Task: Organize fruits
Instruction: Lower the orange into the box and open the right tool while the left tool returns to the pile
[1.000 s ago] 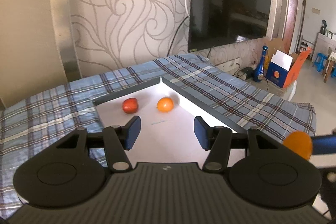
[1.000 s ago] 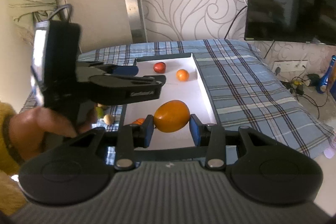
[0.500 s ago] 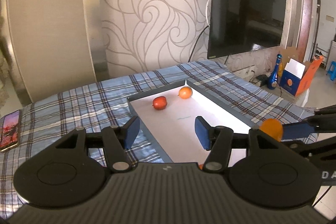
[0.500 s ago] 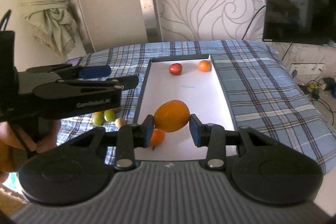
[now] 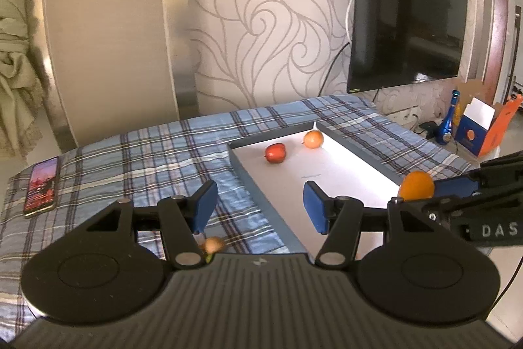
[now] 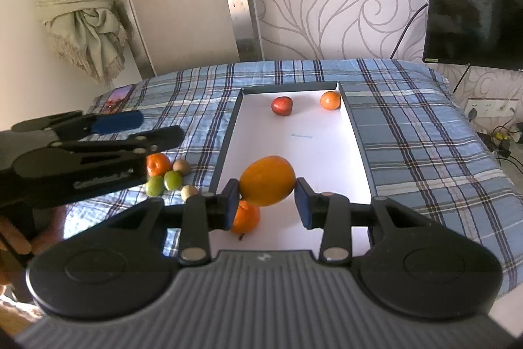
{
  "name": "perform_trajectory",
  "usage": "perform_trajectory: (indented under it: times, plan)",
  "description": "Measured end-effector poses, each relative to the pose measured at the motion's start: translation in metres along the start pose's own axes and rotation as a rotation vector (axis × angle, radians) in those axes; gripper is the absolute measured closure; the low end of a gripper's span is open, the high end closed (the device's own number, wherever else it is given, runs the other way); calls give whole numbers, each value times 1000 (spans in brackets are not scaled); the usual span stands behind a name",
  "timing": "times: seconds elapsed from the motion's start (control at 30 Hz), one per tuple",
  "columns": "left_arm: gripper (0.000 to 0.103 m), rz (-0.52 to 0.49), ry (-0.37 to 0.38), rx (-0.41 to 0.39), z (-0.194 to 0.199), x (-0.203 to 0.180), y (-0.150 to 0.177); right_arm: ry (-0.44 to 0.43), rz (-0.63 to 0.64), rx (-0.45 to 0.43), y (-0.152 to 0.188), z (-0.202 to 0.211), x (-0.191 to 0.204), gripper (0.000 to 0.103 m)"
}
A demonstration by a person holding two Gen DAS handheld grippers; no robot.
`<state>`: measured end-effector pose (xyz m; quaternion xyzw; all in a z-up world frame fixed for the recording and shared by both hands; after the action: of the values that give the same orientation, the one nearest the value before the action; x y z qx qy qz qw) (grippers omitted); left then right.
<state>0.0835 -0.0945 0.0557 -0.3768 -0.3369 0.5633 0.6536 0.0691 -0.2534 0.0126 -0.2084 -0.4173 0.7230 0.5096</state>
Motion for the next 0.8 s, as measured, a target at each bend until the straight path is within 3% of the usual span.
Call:
perform_trajectory:
  times: [0.5, 0.8]
  plan:
    - [39, 54, -121, 9, 27, 43, 15, 20, -31, 4, -10, -21, -22, 63]
    - [39, 63, -156, 17, 39, 54, 23, 29, -45, 8, -9, -28, -25, 63]
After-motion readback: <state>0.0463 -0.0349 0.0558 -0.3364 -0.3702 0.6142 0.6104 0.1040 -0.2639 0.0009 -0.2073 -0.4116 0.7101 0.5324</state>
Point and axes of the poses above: each gripper's, at about its wrist camera, not at the fingertips, and z roughly against the way its jaws point, x to its left, y to its underside, the point moved 10 cm from there along -z, roughly the way its jaws point, and after that the axes turned 1 degree about z, right-handed, at the moved point
